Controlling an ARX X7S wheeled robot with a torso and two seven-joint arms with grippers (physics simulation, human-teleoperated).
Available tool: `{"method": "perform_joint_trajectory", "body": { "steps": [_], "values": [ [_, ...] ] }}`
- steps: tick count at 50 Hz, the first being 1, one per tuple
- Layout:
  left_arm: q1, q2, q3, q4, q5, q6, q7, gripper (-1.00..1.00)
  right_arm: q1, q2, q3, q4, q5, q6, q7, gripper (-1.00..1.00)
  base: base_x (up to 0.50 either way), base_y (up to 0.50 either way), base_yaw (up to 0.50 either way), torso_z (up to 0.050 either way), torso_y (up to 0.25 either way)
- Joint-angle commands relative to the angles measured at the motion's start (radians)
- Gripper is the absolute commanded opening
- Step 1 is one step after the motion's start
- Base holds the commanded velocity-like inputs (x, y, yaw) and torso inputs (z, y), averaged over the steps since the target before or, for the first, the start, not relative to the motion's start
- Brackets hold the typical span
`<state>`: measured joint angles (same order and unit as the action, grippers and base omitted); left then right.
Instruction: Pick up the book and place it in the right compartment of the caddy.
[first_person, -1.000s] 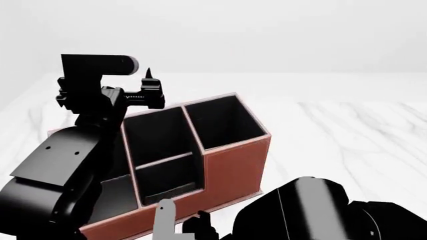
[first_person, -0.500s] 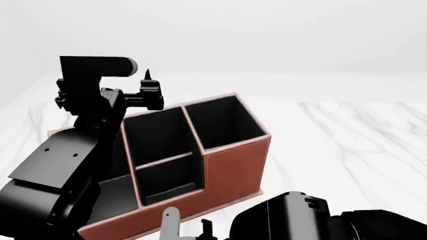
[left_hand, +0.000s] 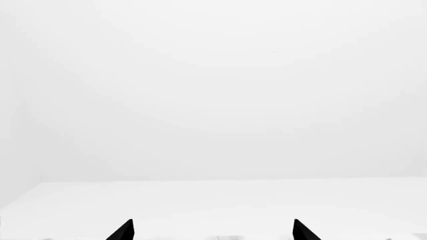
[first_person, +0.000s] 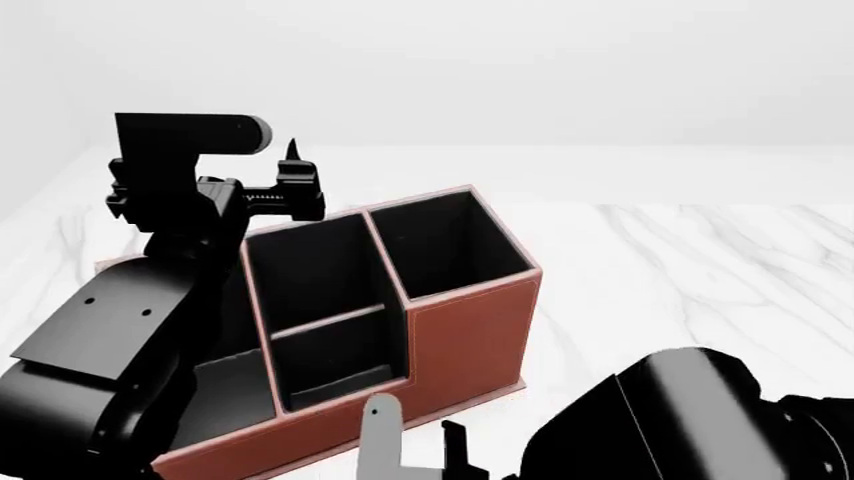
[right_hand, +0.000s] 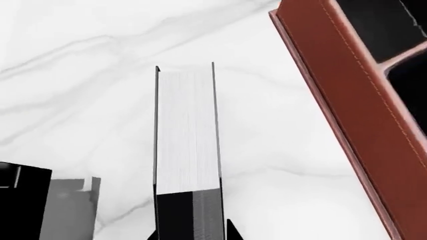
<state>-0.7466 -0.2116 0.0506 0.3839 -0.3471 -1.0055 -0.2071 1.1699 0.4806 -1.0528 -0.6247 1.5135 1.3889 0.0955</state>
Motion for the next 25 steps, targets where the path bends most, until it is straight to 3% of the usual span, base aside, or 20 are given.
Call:
{"method": "perform_joint_trajectory", "body": {
  "steps": [1,13,25],
  "values": [
    [0.0,-0.005,0.001,0.001,-0.005,0.001,-0.005,1.0,0.163,0.113,0.132,-0.019,0.282,0.005,0.163,-1.0,0.0,0.0,0.0,0.0,0.0],
    [0.003,-0.009,0.004,-0.007,-0.009,0.011,-0.007,1.0,0.313,0.196,0.254,0.155,0.335,-0.072,0.159,-1.0,0.0,0.0,0.0,0.0,0.0],
    [0.007,-0.014,0.002,-0.012,-0.013,0.018,-0.01,1.0,0.434,0.231,0.24,0.321,0.336,-0.05,0.246,-1.0,0.0,0.0,0.0,0.0,0.0]
  ]
}}
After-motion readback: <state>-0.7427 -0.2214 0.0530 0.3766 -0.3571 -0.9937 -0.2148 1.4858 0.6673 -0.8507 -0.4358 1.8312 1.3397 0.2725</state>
